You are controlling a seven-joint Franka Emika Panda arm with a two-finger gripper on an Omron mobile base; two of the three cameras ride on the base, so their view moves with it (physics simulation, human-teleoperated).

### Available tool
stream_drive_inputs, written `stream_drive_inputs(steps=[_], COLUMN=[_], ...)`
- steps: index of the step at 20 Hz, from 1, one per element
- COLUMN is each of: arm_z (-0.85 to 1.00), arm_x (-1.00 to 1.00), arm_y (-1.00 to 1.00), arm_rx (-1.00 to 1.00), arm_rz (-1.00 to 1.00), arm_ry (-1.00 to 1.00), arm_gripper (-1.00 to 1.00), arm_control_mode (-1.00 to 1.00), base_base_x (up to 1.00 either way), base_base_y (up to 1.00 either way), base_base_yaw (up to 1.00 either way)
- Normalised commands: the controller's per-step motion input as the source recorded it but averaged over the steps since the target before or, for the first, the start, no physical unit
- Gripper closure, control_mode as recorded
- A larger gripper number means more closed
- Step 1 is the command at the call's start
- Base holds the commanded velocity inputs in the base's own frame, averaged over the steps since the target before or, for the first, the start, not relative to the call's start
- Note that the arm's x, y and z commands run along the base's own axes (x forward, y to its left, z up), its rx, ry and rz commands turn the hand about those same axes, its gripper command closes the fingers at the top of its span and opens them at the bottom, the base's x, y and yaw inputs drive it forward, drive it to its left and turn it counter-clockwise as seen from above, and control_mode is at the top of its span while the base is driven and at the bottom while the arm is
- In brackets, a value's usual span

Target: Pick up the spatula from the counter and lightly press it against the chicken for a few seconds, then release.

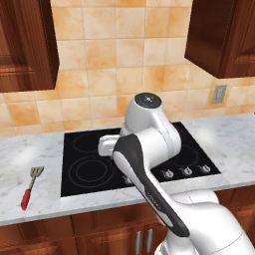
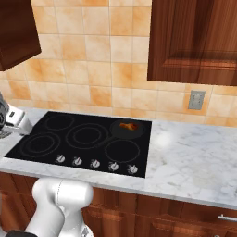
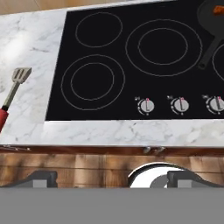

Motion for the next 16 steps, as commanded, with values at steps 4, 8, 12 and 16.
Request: stream_drive_inputs(steps=[4,8,12,16], arm_z=[0.0,0.0,-0.01,0.0], arm_x=[-0.26,-0.15,-0.06,0.0], arm_y=[0.42,0.42,0.43,0.47], arm_rx=[0.05,0.03,0.05,0.0], arm_rz=[0.0,0.0,-0.03,-0.01], arm_ry=[0.0,0.0,0.0,0.0], arm_gripper=[-1.0,-1.0,-1.0,-1.0], arm_control_mode=[-1.0,-1.0,-1.0,-1.0], base_base_x=[0.0,0.0,0.0,0.0], base_base_y=[0.0,0.0,0.0,0.0], base_base_yaw=[0.0,0.0,0.0,0.0])
